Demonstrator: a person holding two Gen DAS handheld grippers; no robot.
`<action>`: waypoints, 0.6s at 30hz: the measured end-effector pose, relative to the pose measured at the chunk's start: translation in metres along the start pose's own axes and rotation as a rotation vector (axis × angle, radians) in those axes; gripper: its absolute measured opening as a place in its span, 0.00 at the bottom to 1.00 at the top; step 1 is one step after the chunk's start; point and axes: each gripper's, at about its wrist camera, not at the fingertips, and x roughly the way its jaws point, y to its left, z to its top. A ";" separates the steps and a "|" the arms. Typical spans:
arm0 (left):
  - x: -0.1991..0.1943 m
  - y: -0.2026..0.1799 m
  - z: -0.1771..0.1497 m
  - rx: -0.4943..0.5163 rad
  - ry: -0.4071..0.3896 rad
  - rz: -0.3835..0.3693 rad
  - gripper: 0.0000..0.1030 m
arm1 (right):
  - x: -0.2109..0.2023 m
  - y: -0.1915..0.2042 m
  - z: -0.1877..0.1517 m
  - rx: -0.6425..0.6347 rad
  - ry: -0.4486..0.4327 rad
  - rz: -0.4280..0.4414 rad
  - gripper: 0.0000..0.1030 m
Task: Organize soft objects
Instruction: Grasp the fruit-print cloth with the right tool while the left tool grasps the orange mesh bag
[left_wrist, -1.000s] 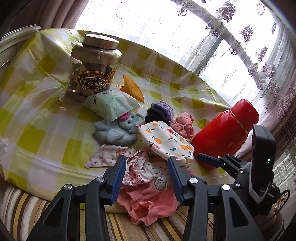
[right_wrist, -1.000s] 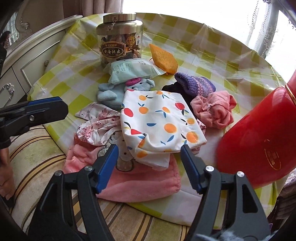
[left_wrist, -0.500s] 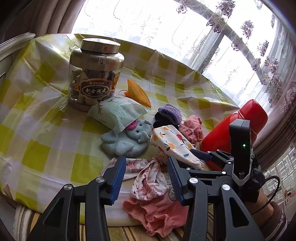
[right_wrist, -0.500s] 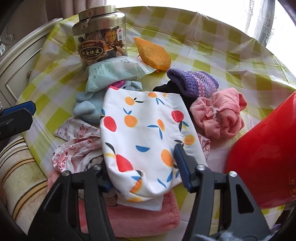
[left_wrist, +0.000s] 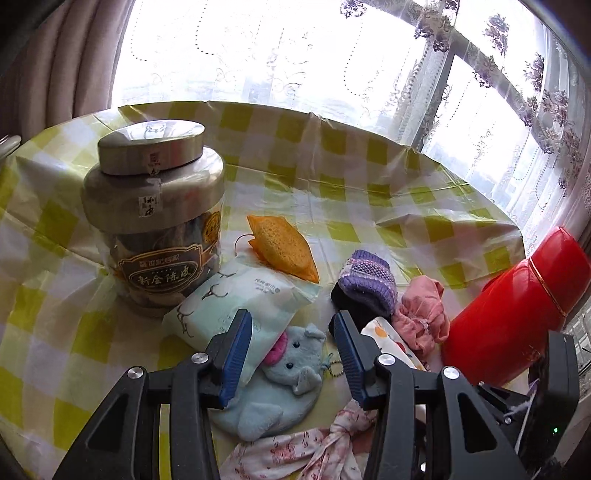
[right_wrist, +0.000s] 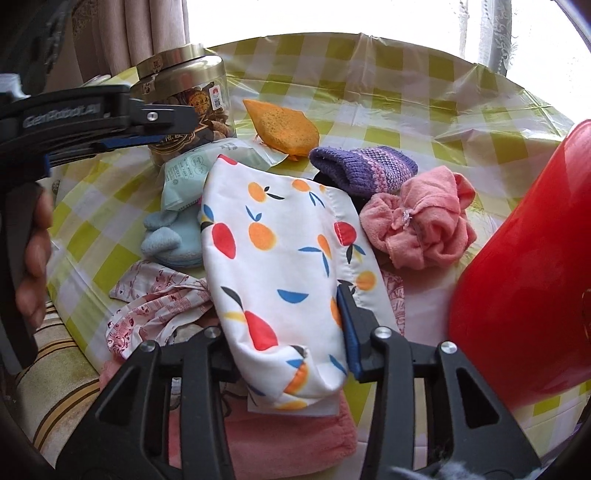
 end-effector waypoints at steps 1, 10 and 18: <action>0.010 -0.002 0.007 -0.003 0.006 0.010 0.48 | -0.003 -0.001 0.000 0.009 -0.013 0.005 0.44; 0.106 -0.011 0.044 -0.034 0.152 0.122 0.52 | -0.022 -0.014 -0.003 0.088 -0.097 0.078 0.44; 0.164 -0.013 0.058 -0.028 0.250 0.221 0.52 | -0.034 -0.024 -0.004 0.146 -0.159 0.167 0.44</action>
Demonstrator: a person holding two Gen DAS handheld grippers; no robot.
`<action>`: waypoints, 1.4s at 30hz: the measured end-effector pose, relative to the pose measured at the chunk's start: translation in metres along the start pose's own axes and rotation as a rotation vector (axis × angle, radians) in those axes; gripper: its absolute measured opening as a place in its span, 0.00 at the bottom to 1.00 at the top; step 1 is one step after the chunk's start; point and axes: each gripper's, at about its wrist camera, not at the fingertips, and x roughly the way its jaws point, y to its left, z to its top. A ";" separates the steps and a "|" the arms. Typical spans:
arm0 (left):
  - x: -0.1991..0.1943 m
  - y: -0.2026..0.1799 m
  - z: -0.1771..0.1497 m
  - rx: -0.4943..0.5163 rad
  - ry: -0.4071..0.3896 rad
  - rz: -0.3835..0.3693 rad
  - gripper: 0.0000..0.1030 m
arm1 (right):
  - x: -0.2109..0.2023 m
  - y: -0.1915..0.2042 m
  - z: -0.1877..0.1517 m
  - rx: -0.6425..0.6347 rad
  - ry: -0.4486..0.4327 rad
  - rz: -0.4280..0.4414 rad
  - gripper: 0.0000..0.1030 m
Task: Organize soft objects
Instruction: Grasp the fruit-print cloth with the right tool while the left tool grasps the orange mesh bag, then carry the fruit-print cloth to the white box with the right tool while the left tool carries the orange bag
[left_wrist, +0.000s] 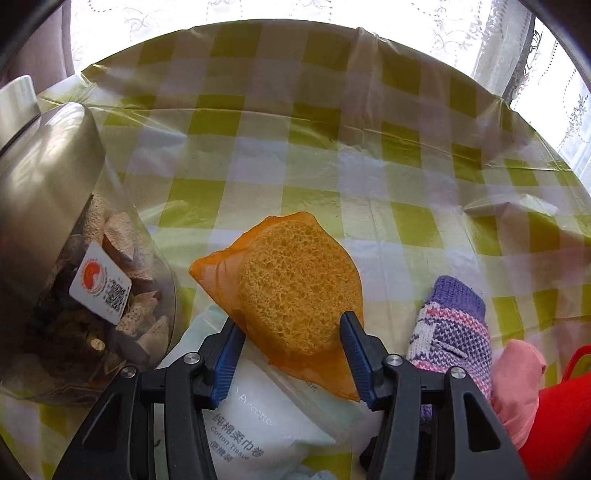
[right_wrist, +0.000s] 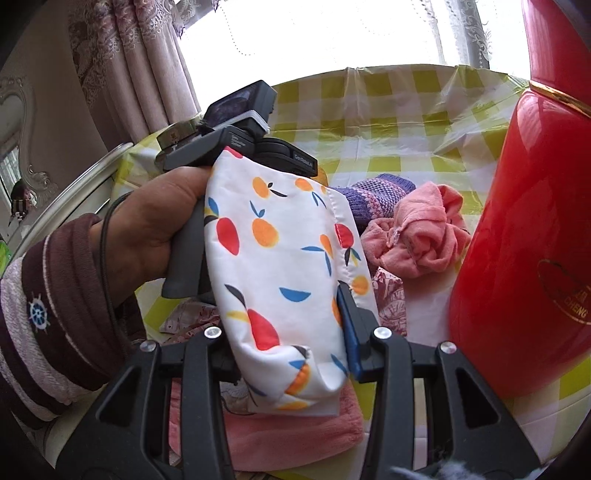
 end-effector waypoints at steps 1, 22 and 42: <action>0.004 -0.001 0.002 0.008 0.008 -0.001 0.51 | -0.002 -0.001 0.000 0.007 -0.007 0.007 0.44; -0.075 0.009 -0.040 0.016 -0.208 -0.198 0.17 | -0.019 0.007 -0.004 0.011 -0.021 -0.026 0.43; -0.184 0.009 -0.157 -0.053 -0.301 -0.411 0.17 | -0.081 0.006 -0.029 0.025 -0.025 -0.124 0.43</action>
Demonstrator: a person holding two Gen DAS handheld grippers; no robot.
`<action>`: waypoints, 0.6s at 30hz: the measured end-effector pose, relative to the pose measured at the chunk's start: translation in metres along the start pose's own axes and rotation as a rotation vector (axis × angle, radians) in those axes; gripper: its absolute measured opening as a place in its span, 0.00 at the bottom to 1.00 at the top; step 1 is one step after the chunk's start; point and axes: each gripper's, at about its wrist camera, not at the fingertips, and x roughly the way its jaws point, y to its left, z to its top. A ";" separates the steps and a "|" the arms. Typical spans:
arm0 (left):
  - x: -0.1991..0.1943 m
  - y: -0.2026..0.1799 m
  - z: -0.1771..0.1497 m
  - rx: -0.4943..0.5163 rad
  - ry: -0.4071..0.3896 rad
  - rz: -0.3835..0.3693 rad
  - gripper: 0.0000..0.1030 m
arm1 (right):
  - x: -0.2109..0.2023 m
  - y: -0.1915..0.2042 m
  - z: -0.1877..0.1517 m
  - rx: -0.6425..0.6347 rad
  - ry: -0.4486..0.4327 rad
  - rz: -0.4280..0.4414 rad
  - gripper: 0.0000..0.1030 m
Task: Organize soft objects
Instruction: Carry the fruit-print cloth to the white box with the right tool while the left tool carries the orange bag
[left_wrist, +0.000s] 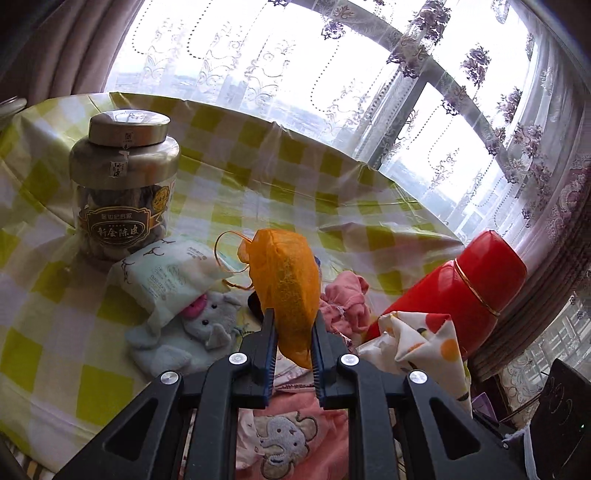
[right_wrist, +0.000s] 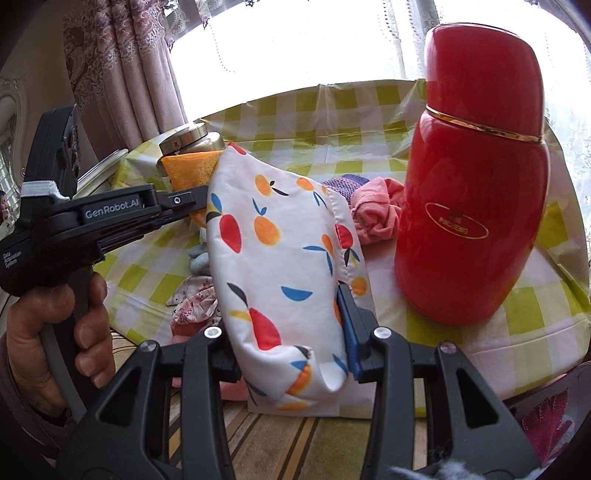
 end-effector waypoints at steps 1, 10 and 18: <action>-0.002 -0.006 -0.004 0.008 0.004 -0.011 0.17 | -0.005 -0.003 -0.002 0.005 0.001 -0.007 0.43; -0.020 -0.064 -0.039 0.092 0.056 -0.135 0.17 | -0.050 -0.040 -0.021 0.068 0.005 -0.097 0.43; -0.025 -0.114 -0.068 0.161 0.120 -0.233 0.17 | -0.094 -0.082 -0.050 0.138 0.010 -0.197 0.43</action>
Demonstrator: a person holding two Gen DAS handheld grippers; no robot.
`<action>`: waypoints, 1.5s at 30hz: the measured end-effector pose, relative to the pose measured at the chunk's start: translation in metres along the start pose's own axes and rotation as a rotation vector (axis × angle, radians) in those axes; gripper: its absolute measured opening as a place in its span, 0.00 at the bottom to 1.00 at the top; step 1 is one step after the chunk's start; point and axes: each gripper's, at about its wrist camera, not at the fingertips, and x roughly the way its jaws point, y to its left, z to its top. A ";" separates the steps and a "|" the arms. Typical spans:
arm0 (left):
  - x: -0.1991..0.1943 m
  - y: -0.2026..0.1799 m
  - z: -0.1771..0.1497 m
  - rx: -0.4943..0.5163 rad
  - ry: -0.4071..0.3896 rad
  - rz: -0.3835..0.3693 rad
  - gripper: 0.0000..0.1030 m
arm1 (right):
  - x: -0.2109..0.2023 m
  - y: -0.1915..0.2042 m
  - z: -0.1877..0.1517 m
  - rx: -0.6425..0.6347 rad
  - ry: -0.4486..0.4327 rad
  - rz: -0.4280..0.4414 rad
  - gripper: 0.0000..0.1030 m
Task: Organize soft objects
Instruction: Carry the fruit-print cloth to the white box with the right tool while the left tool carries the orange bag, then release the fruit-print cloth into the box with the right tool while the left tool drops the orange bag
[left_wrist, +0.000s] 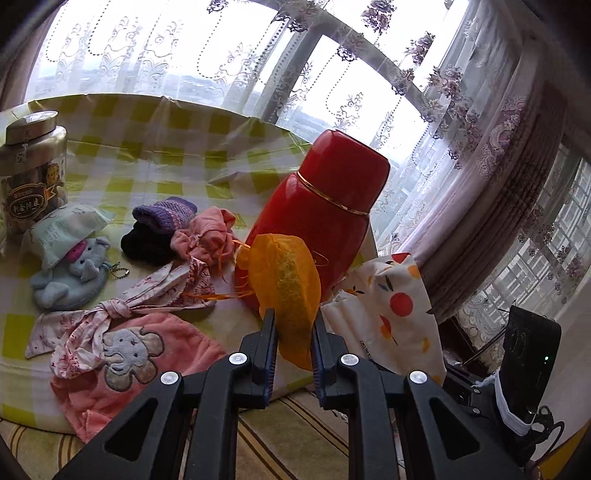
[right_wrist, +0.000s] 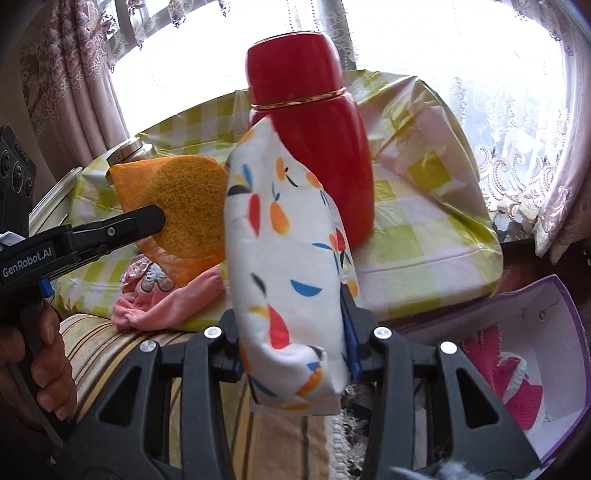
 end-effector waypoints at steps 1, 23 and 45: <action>0.002 -0.007 -0.003 0.010 0.010 -0.014 0.17 | -0.004 -0.008 -0.003 0.015 0.002 -0.014 0.43; 0.048 -0.139 -0.075 0.182 0.312 -0.277 0.17 | -0.086 -0.177 -0.081 0.231 0.095 -0.342 0.43; 0.051 -0.131 -0.075 0.178 0.341 -0.228 0.42 | -0.092 -0.178 -0.086 0.243 0.124 -0.345 0.52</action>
